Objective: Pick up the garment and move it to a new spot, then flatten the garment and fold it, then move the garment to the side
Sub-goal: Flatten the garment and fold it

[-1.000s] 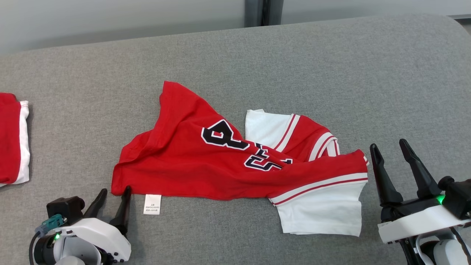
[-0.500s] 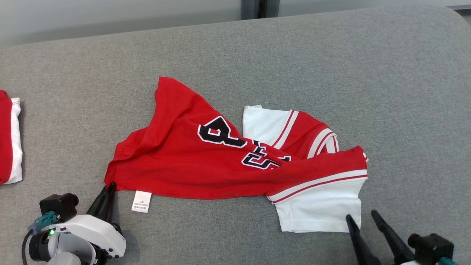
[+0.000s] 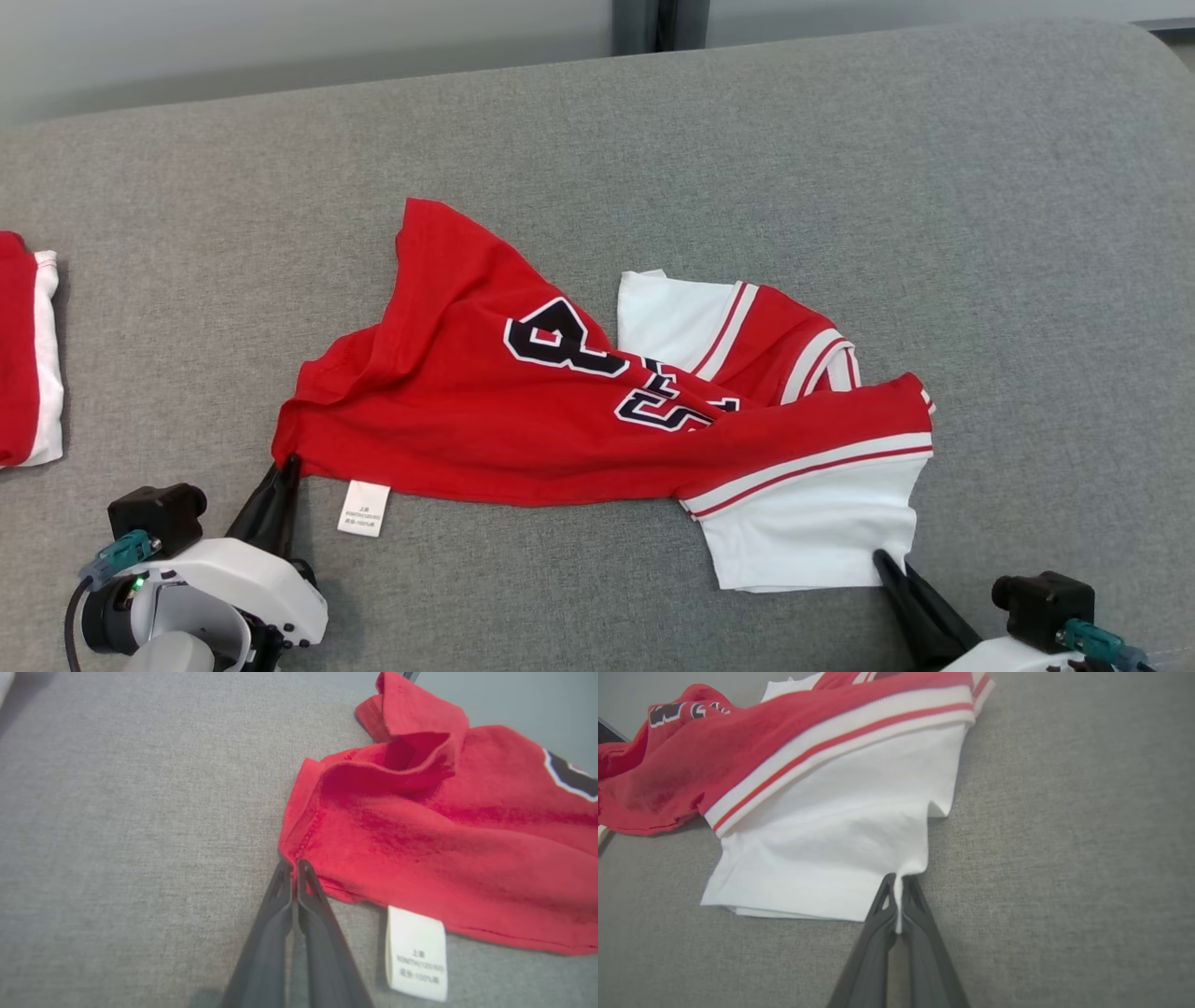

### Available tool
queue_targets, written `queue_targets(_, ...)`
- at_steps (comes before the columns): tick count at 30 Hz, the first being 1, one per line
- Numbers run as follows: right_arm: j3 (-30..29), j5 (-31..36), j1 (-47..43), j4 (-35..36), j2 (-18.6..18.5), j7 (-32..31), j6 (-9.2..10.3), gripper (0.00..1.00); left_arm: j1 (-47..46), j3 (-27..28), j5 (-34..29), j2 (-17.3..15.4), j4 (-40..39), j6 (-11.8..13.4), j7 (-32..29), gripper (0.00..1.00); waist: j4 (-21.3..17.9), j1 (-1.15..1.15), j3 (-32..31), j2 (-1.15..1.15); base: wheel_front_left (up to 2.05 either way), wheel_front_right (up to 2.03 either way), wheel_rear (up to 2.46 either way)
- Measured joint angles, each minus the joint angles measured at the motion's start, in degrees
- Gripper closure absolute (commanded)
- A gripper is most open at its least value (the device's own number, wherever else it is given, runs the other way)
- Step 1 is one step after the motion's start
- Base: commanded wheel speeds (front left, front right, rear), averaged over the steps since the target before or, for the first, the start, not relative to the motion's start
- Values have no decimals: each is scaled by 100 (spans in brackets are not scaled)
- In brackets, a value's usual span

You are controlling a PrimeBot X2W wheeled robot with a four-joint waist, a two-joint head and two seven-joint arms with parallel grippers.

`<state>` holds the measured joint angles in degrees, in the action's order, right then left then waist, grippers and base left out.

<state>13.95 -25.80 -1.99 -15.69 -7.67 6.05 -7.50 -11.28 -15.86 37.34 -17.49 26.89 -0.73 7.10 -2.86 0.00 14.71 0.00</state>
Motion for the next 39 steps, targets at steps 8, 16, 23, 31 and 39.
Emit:
queue_targets(8, 22, -738, 425, 810, -349, 25, 0, 100, -54, 48, 166, -31, -683, -78, -59, 100, 95, 0, -140, 0, 0, 0, 0)
queue_targets(16, -390, -1443, 1344, 1945, -710, -96, 1, 100, -430, 279, 452, -209, -1919, -11, -513, 100, -10, 0, -209, 0, 0, 0, 0)
queue_targets(23, -1060, -1306, 2687, 2353, -713, -79, 1, 100, -1356, 438, 415, -469, -3095, 187, -924, 100, 39, 0, -289, 0, 0, 0, 0)
queue_targets(31, -1391, -995, 4082, 2696, -742, -381, 1, 100, -2587, 563, 296, -721, -3904, 314, -1368, 100, 154, 0, -376, 0, 0, 0, 0)
queue_targets(39, -1540, -838, 4612, 2514, -748, -565, 1, 100, -3158, 555, 229, -792, -3894, 380, -1594, 100, 193, 0, -287, 0, 0, 0, 0)
